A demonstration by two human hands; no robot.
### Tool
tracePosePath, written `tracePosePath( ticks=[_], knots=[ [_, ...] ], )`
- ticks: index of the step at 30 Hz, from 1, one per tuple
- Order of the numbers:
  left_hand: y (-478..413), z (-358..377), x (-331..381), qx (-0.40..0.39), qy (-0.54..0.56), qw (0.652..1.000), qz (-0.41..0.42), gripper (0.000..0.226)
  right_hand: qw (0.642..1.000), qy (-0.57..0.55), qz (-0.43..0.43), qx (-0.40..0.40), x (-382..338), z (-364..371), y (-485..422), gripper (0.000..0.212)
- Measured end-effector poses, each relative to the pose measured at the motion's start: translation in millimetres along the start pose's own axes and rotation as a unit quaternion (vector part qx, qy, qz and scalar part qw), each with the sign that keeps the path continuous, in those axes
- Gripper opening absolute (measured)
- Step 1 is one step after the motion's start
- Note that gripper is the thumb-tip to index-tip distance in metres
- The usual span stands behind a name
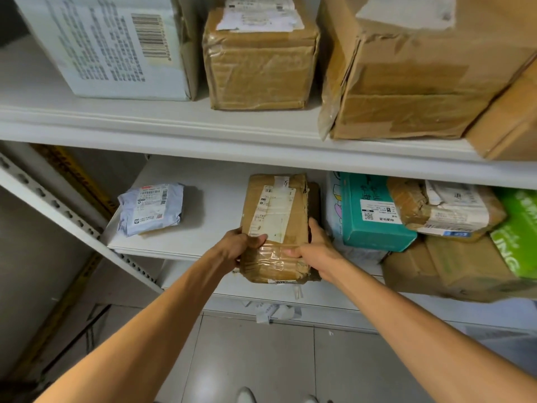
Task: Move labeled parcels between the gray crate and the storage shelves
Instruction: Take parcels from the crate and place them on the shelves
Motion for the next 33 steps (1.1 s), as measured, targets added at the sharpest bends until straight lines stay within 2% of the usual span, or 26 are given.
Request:
tracePosePath(
  ticks=[6,9,13,16,19,21,23,29,33],
  knots=[
    [35.1,-18.9,16.0,0.023,0.082,0.990,0.109,0.068,0.996,-0.008,-0.061,0.058,-13.1,-10.6,16.4,0.115],
    [49.5,-31.9,9.8,0.032,0.104,0.988,0.108,0.097,0.997,-0.008,-0.064,0.038,-20.7,-11.9,26.3,0.124],
    [69.4,-30.1,-10.1,0.028,0.086,0.992,0.084,0.123,0.993,0.065,-0.097,-0.003,-26.3,-2.2,40.3,0.115],
    [80.8,-24.7,-22.0,0.038,0.111,0.987,0.107,0.114,0.987,0.086,-0.136,-0.003,-33.2,-2.3,50.6,0.119],
    [93.4,-28.9,-20.4,0.073,0.139,0.971,0.180,0.091,0.980,0.102,-0.173,0.008,-43.6,-0.1,61.1,0.120],
    [104.3,-29.7,-11.2,0.078,0.125,0.962,0.232,0.087,0.974,0.116,-0.190,0.036,-48.6,-2.7,65.9,0.098],
    [118.1,-31.1,-3.0,0.083,0.111,0.956,0.258,0.086,0.975,0.102,-0.191,0.044,-46.6,-3.2,69.6,0.091],
    [134.4,-27.0,1.1,0.046,0.058,0.965,0.251,0.086,0.981,0.055,-0.186,0.028,-27.7,0.2,66.6,0.088],
    [140.1,-24.3,0.7,0.064,0.005,0.967,0.246,0.080,0.993,0.013,-0.119,0.010,-11.4,-9.5,56.6,0.079]
  ],
)
Point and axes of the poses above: each hand's wrist, its own y-axis away from the middle knuckle, its own z-axis out of the palm, x = y × z, the point moved 10 cm from there along -y, towards the middle knuckle, and after that the axes turned 14 degrees about y, right-handed, at the moved point
